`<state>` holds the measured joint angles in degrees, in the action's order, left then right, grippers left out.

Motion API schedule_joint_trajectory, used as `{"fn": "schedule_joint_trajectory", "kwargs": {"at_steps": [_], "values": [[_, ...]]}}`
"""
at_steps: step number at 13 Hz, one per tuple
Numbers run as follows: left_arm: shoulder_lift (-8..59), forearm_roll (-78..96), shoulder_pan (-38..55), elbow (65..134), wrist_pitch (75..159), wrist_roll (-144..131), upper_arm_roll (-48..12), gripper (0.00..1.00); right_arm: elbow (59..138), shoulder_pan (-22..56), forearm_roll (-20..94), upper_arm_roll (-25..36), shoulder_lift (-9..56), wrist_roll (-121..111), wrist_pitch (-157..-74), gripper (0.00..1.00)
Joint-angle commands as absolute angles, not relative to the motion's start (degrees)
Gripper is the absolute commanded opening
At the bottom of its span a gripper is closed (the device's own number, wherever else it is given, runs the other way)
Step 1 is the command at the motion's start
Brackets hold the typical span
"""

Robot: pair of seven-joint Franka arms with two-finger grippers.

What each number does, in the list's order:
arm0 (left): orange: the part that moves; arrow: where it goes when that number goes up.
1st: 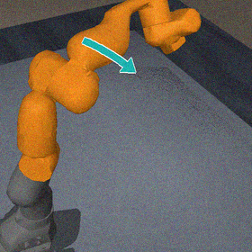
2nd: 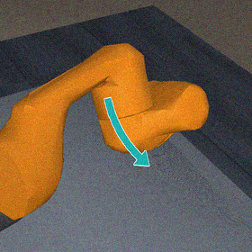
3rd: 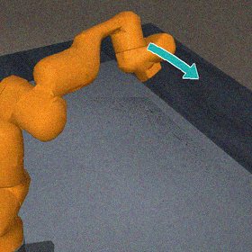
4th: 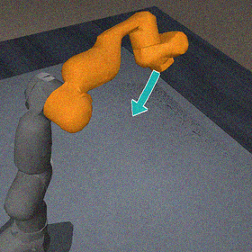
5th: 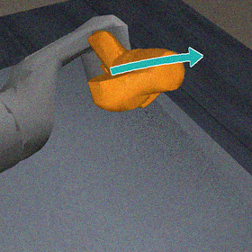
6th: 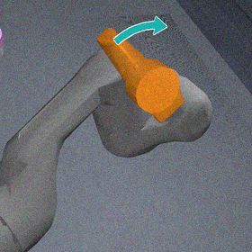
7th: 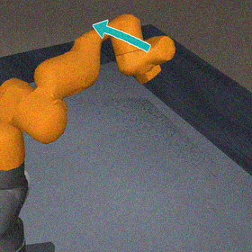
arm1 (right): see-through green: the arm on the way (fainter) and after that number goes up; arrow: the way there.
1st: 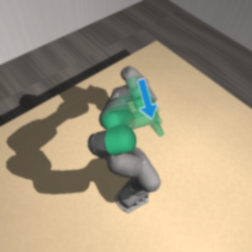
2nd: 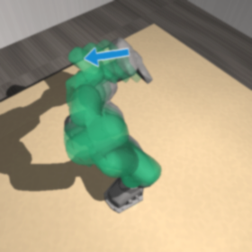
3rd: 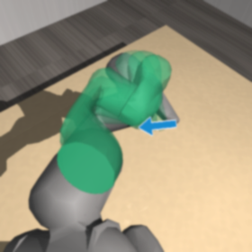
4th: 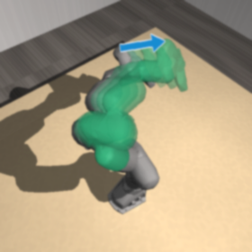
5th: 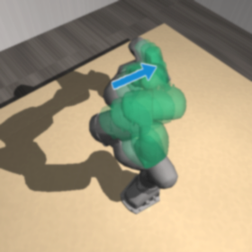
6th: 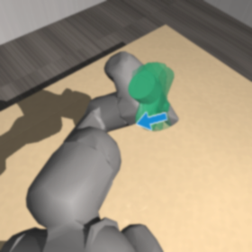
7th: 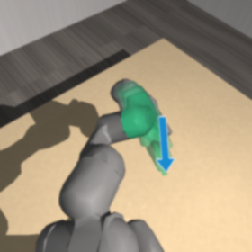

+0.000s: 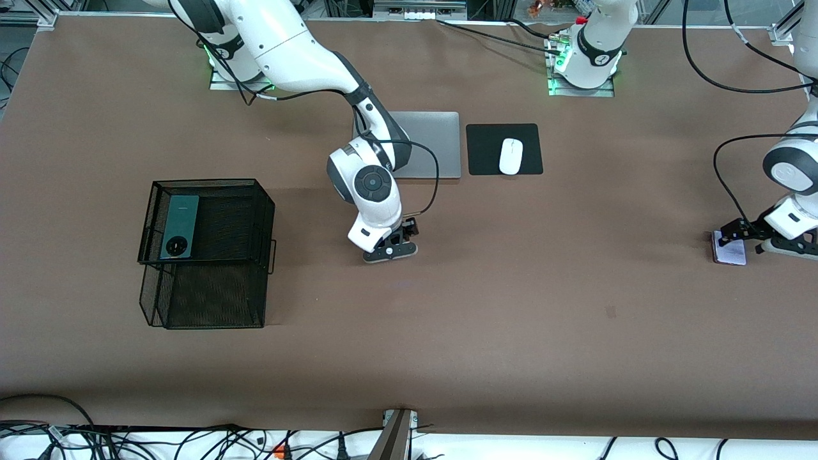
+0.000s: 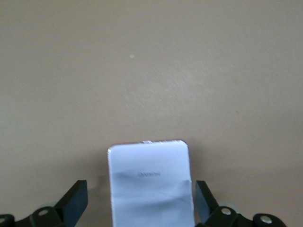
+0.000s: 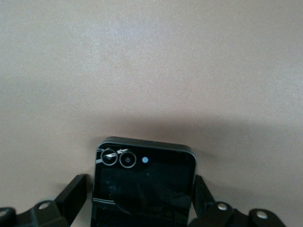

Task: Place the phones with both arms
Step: 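Drop the flip in the basket while the left gripper lifts the white phone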

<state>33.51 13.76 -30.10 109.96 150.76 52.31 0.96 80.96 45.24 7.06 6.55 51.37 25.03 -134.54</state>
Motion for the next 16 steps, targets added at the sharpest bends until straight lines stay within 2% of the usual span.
{"fn": "schedule_joint_trajectory", "kwargs": {"at_steps": [1,2,3,4,7,14,16], "values": [[36.12,16.95,-31.38,107.49,150.73,53.54,0.18,1.00,82.09,45.61,7.38,6.50,50.89,23.90,-134.65,0.57],[36.21,19.83,-31.20,107.49,150.73,53.09,0.18,1.00,82.09,45.70,7.47,6.50,50.71,24.52,-134.56,0.21],[36.56,22.73,-31.11,107.49,150.73,53.09,0.18,1.00,82.09,45.70,7.56,6.50,50.63,24.61,-134.47,0.04],[36.56,23.55,-31.11,107.49,150.73,53.09,0.18,1.00,82.09,45.70,7.56,6.50,50.45,24.61,-134.47,0.00],[37.00,23.73,-30.85,107.49,150.73,51.95,0.18,1.00,82.00,45.62,7.47,7.73,48.01,24.35,-132.81,0.00],[38.14,23.64,-30.67,107.49,150.82,48.60,0.18,1.00,82.70,45.53,7.21,23.44,31.92,19.10,-110.42,0.00],[38.23,23.73,-30.67,107.40,150.82,48.52,0.18,1.00,85.93,45.27,7.38,28.45,27.27,12.87,-106.10,0.00]]}}
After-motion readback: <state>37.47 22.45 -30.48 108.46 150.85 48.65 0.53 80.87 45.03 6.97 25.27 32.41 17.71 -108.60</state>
